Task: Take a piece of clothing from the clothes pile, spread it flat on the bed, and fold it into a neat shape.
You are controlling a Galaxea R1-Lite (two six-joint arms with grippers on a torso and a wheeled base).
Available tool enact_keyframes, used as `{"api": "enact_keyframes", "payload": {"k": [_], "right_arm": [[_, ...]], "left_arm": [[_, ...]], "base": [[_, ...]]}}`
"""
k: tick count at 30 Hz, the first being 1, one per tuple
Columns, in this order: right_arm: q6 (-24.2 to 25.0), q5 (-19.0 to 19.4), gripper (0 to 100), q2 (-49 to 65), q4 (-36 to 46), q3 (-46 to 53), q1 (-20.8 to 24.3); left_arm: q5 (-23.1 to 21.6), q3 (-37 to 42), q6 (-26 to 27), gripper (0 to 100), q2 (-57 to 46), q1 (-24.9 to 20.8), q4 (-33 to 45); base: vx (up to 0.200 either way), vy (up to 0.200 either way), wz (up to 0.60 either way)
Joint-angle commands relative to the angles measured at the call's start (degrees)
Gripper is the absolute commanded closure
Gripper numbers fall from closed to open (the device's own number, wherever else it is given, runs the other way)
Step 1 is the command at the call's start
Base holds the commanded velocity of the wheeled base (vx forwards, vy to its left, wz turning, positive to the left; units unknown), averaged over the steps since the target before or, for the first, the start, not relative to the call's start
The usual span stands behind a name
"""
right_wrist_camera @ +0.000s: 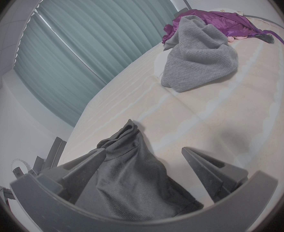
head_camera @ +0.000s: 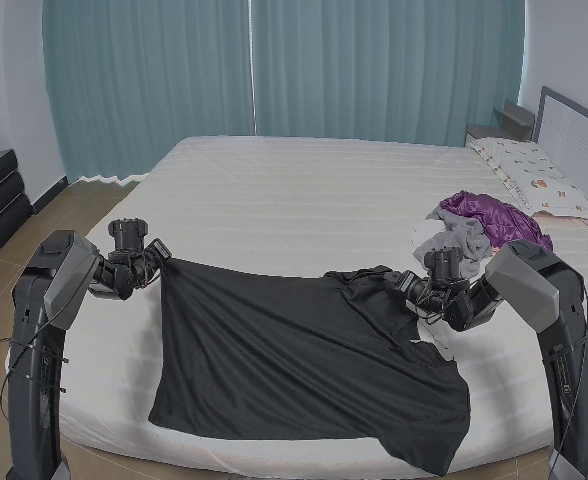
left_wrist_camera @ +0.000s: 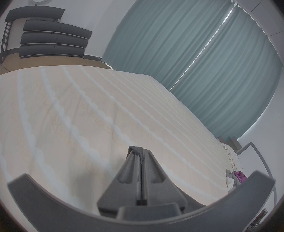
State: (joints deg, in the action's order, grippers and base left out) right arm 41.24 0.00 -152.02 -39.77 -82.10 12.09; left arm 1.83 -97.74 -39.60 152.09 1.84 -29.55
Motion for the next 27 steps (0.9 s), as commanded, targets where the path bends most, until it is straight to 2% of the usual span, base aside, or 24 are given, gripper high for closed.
{"api": "enact_keyframes", "payload": {"k": [1,18,19,27], "right_arm": [[-0.2,0.0,0,-1.9,0.7,-2.3,0.7],[0.1,-1.9,0,-5.0,2.1,-4.8,1.0],[0.1,-1.9,100,-5.1,2.0,-4.8,1.0],[1.4,-2.5,100,-3.8,0.3,-5.0,0.7]], "left_arm": [[0.0,0.9,0.0,100,-0.9,0.4,-0.1],[0.0,3.4,0.0,100,-1.6,0.6,-0.2],[0.0,3.4,0.0,100,-1.6,0.6,-0.2],[0.0,5.1,0.0,100,-1.9,0.4,-0.3]], "base": [[0.000,0.000,0.00],[0.000,0.000,0.00],[0.000,0.000,0.00],[0.000,0.000,0.00]]}}
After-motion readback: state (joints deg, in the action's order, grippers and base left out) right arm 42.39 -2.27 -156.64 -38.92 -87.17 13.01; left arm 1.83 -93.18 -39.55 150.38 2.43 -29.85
